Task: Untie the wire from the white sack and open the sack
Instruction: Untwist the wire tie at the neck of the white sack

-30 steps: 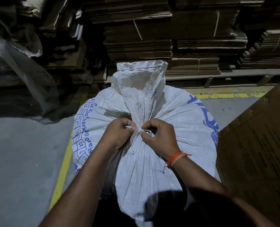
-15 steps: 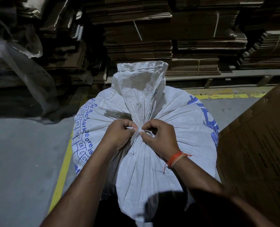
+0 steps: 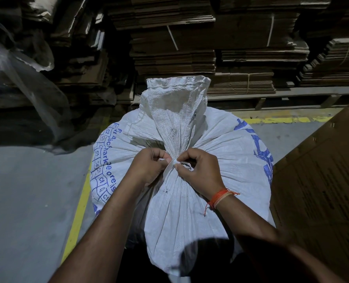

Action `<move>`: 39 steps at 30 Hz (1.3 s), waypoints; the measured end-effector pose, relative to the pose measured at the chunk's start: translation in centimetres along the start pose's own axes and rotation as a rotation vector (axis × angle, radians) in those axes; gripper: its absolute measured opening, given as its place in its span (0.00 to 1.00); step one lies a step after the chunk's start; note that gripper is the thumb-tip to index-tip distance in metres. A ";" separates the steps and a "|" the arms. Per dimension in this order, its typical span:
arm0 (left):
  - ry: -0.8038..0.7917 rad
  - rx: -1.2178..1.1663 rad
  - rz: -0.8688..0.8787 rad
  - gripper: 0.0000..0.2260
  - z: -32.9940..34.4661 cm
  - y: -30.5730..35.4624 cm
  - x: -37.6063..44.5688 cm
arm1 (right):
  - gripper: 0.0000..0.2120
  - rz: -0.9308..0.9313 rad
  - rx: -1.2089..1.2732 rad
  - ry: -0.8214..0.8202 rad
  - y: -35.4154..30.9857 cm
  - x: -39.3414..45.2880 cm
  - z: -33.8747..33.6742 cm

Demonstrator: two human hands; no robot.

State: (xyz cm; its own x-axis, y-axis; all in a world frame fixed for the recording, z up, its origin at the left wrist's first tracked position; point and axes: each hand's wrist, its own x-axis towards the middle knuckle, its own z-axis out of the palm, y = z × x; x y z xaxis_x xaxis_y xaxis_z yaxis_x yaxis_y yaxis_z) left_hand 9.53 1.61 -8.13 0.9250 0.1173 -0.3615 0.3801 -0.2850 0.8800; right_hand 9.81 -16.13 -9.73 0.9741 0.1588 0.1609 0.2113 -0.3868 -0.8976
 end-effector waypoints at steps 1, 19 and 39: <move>-0.002 0.003 0.004 0.06 0.1 0.1 0.0 | 0.04 -0.004 -0.003 0.001 0.0 0.0 0.0; 0.025 -0.070 -0.038 0.03 -0.4 0.1 0.0 | 0.04 0.008 0.011 0.005 0.0 0.0 -0.1; 0.010 -0.086 -0.057 0.06 -0.3 -0.2 0.3 | 0.04 -0.004 -0.004 0.009 -0.1 0.1 -0.1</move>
State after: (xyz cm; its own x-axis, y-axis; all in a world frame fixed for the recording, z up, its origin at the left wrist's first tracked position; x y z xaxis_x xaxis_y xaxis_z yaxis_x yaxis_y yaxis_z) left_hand 9.70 2.02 -8.34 0.9014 0.1412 -0.4093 0.4307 -0.1947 0.8813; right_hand 9.87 -16.14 -9.64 0.9739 0.1520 0.1686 0.2158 -0.3900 -0.8952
